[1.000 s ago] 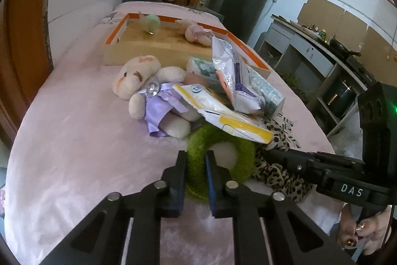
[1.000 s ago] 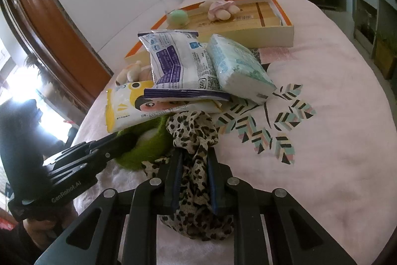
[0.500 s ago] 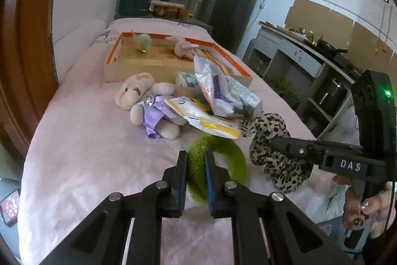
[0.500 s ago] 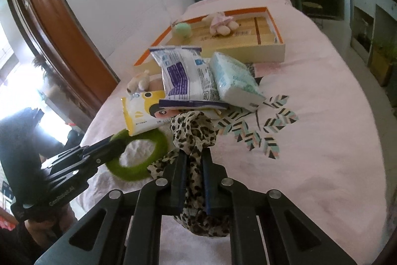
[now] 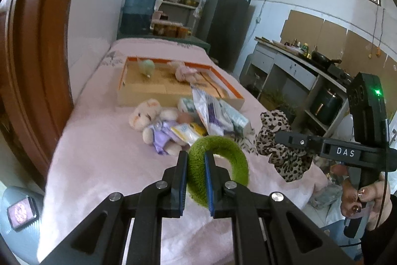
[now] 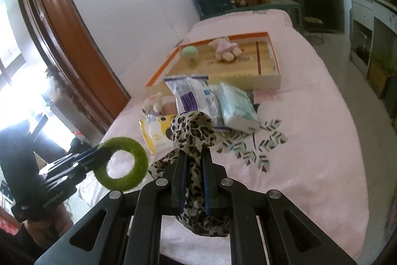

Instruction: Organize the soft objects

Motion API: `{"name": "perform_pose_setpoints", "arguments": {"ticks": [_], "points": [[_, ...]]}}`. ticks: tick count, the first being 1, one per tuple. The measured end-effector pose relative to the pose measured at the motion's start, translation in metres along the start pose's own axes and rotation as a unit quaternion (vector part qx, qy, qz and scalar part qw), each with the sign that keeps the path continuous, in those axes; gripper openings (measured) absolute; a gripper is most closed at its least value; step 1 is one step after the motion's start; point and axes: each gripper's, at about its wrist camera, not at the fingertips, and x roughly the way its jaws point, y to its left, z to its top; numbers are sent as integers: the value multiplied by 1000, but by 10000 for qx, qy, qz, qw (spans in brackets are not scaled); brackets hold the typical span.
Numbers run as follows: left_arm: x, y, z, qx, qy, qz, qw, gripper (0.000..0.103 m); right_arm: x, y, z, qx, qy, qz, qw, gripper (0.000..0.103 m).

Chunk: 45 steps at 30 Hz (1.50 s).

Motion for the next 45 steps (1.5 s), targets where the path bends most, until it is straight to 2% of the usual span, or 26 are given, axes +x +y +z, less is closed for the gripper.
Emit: {"name": "perform_pose_setpoints", "arguments": {"ticks": [7,19,26,37,45], "points": [[-15,-1,22,136,-277,9,9995,13,-7,11,16,-202,-145,53,9997,11],[-5,6,58,151,-362,230,9990,13,-3,14,40,-349,-277,77,9990,11],[9,12,79,54,-375,442,9983,13,5,16,55,-462,-393,-87,9981,11],[35,23,110,-169,-455,746,9960,13,25,11,77,-428,-431,-56,9981,11],[53,22,124,-184,-414,811,9957,13,33,8,97,-422,-532,-73,9977,11]]}}
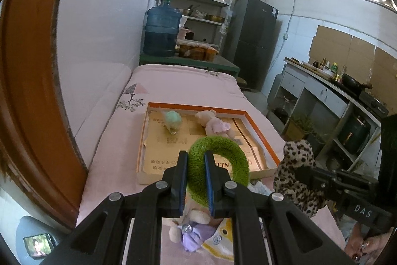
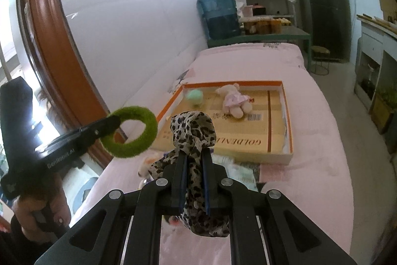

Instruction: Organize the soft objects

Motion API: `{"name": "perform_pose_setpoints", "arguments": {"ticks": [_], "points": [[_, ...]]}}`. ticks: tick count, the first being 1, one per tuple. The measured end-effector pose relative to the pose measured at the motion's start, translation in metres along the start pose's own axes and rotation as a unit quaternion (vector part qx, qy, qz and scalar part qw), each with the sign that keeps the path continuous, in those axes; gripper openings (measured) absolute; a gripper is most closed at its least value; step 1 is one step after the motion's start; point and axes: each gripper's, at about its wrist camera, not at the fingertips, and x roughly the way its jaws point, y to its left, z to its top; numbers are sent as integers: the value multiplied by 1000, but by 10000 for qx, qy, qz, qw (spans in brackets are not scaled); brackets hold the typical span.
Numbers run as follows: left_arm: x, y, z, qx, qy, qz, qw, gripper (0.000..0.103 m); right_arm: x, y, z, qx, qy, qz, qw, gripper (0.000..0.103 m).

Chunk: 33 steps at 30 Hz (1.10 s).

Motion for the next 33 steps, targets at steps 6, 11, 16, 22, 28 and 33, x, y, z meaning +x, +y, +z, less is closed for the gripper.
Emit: {"name": "perform_pose_setpoints", "arguments": {"ticks": [6,11,16,22,28,33], "points": [[16,-4,9,4,32,-20,10000,13,8,-9,20,85,-167,-65,9998,11],[31,-6,16,10,83,-38,10000,13,20,-20,33,227,-210,-117,9995,11],[49,-5,22,-37,168,-64,9998,13,34,-30,42,346,-222,-140,9991,11],[69,-3,26,-74,251,-71,9996,13,49,-35,47,376,-162,-142,9991,11],[86,1,30,-94,333,-23,9994,13,62,-38,52,380,-103,-136,9991,11],[101,4,35,-131,397,21,9991,13,73,-41,57,376,-78,-157,9991,11]]}}
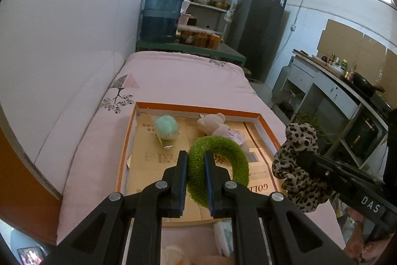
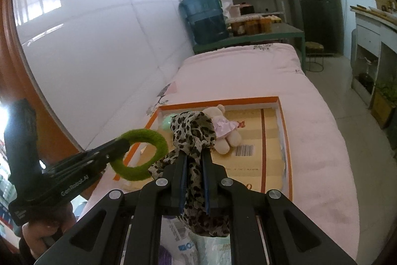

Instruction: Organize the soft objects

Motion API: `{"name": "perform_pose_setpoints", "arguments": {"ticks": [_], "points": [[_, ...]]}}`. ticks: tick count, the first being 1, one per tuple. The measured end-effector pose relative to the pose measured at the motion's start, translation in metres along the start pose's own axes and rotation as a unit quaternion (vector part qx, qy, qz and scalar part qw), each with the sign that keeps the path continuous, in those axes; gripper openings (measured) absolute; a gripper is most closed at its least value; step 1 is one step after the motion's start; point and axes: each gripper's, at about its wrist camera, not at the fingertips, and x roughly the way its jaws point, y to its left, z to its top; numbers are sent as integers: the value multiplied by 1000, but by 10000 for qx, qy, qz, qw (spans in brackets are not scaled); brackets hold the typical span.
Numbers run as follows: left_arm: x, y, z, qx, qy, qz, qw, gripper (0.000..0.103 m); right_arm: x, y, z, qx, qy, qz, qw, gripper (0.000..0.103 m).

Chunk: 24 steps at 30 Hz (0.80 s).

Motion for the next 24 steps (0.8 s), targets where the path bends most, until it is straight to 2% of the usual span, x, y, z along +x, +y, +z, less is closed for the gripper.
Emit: {"name": "perform_pose_setpoints", "arguments": {"ticks": [24], "points": [[57,14,-4,-233,541,56,9982,13,49,-29,2,220,370,-158,9989,11]]}}
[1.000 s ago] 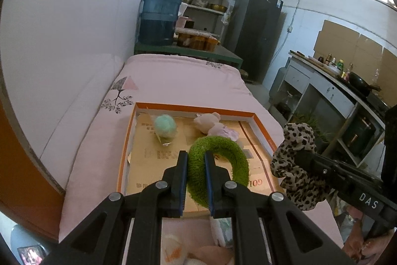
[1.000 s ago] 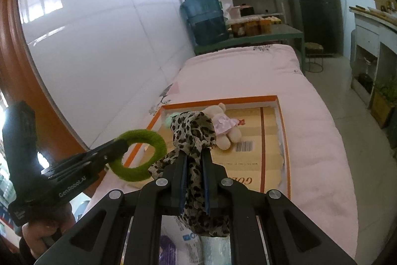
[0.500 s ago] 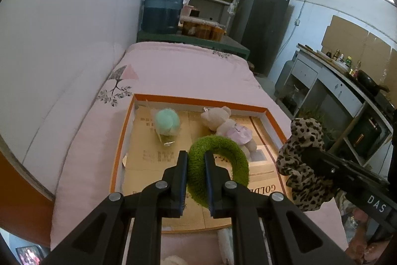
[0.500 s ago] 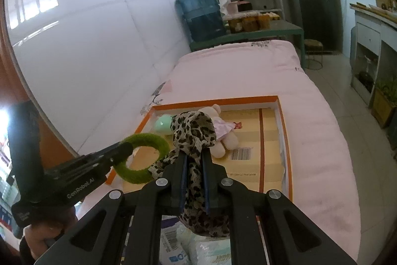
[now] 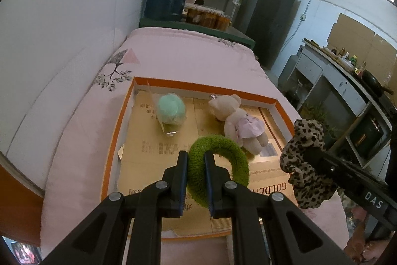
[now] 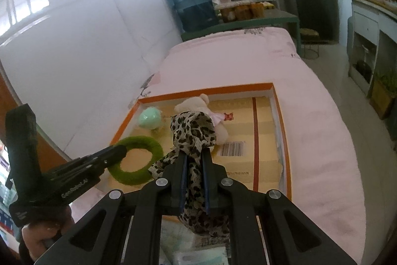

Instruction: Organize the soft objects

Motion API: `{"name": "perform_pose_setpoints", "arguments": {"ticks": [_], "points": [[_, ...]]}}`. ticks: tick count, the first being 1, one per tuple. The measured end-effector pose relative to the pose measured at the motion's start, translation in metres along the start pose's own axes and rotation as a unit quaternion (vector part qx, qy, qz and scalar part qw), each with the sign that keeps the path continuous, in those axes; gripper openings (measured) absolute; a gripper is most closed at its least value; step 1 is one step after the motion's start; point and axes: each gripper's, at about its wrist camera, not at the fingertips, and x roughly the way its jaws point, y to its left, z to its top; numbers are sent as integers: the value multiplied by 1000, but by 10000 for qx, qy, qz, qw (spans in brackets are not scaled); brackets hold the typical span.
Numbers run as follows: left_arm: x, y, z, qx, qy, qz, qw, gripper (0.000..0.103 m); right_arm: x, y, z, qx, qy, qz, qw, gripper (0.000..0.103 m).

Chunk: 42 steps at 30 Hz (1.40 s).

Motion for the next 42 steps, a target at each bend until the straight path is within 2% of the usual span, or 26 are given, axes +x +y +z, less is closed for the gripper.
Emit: {"name": "perform_pose_setpoints", "arguments": {"ticks": [17,30,36,38,42], "points": [[21,10,-5,-99,206,97,9997,13,49,-27,-6,174,444,-137,9988,11],[27,11,-8,-110,256,93,9996,14,58,-30,-11,209,550,-161,9981,12],[31,15,-10,-225,323,13,9992,14,60,-31,-13,178,602,-200,9978,18],[31,17,-9,-244,348,9,9991,16,60,-31,-14,176,616,-220,9977,23],[32,19,-9,-295,379,24,9988,29,60,-33,-15,212,633,-239,9975,25]]}}
